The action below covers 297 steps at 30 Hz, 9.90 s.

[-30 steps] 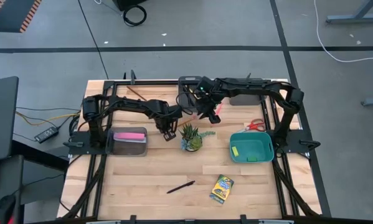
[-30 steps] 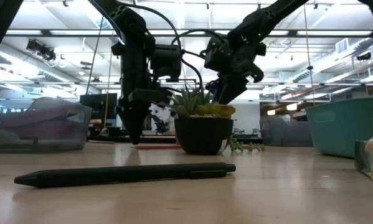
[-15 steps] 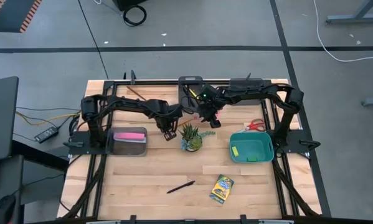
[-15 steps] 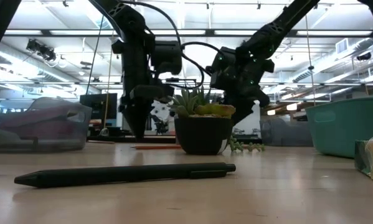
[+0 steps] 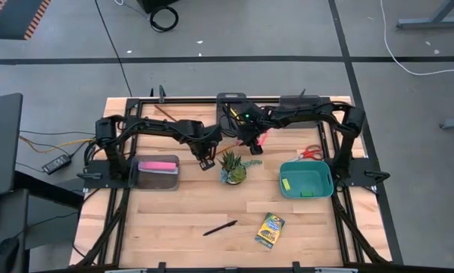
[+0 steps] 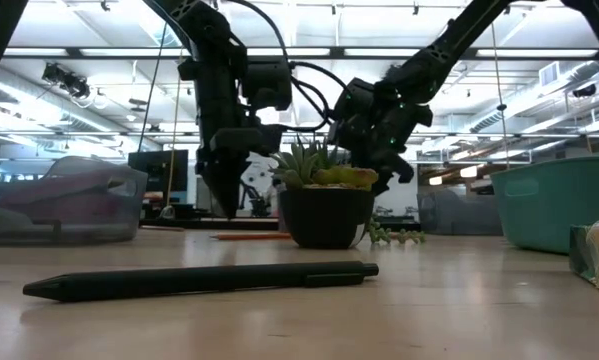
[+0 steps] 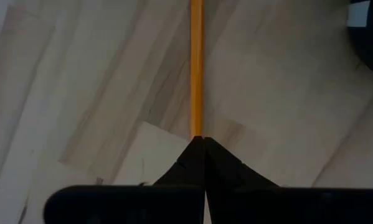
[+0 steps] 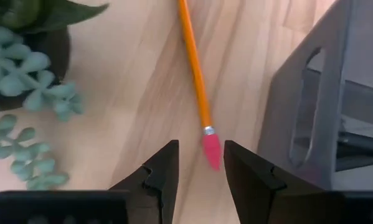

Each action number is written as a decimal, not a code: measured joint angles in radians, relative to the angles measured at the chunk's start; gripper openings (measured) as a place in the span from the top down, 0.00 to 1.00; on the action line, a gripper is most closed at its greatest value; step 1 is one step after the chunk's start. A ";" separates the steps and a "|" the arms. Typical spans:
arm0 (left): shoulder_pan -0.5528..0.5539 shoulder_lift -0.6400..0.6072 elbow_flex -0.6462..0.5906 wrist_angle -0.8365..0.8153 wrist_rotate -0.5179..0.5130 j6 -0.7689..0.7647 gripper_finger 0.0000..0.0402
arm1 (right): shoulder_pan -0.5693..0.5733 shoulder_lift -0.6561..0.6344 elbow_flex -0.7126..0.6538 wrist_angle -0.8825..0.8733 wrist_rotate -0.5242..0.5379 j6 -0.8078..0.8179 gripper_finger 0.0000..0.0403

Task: Sort crayons/erasers/pens/pencils in bins
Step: Put the orange pencil into the right black bin, then put the pink pencil into the right black bin

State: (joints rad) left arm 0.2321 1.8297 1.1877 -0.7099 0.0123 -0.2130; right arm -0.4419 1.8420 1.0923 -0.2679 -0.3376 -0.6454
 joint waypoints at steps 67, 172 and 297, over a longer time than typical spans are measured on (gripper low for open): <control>0.021 -0.101 0.222 -0.187 -0.060 -0.091 0.99 | -0.104 0.131 0.262 -0.082 0.119 0.166 0.67; 0.311 -0.331 0.222 0.104 -0.089 0.220 0.95 | -0.267 -0.715 0.060 -0.812 0.468 1.108 0.90; 0.507 -0.340 0.223 -0.215 -0.132 -0.091 0.73 | -0.083 -0.270 0.061 -0.655 0.231 1.736 0.50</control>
State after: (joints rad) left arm 0.7395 1.4895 1.4105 -0.9250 -0.1200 -0.3041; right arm -0.5249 1.5725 1.1534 -0.9228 -0.1066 1.0910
